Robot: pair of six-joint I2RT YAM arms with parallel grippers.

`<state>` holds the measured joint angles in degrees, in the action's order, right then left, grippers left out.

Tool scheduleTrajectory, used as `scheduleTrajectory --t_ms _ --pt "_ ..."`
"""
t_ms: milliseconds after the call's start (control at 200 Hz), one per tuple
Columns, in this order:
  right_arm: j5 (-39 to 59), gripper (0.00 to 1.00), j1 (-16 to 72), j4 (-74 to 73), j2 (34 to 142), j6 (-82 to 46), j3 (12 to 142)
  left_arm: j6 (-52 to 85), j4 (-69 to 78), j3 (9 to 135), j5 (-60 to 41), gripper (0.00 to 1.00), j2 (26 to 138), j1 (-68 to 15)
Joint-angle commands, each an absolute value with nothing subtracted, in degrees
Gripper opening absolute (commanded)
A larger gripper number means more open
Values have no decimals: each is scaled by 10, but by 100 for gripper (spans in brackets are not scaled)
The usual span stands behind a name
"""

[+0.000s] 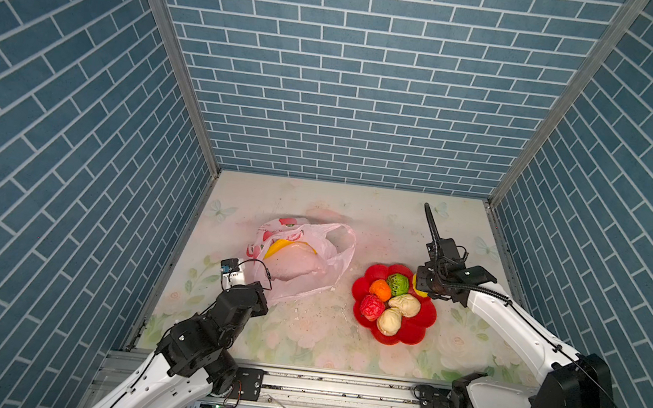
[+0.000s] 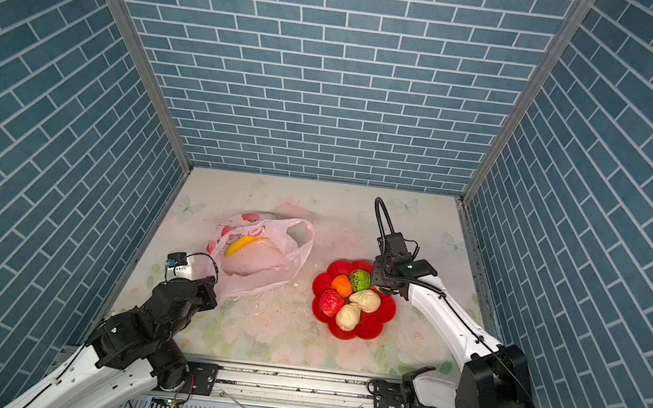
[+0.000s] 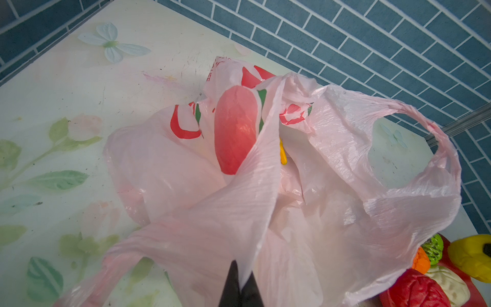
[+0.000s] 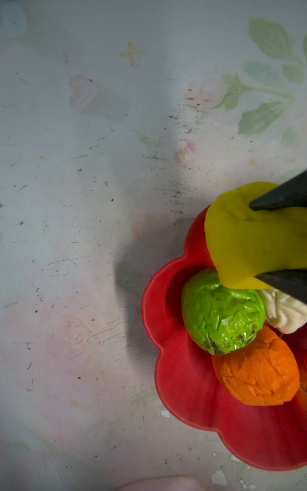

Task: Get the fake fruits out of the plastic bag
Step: 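Carry the yellow fruit over the red plate with the right gripper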

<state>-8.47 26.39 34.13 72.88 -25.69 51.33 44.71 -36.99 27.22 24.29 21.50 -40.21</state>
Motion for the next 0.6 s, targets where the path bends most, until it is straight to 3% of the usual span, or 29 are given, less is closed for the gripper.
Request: scheduleTrajectory --t_ms 0,335,590 --pt "-71 2 258 325 737 -241 497 443 -376 262 243 0 214 -403" --pt "-63 6 252 311 757 -242 490 443 -380 261 243 0 212 -403" --pt "-64 17 250 310 767 -244 488 444 -382 259 243 0 209 -404"
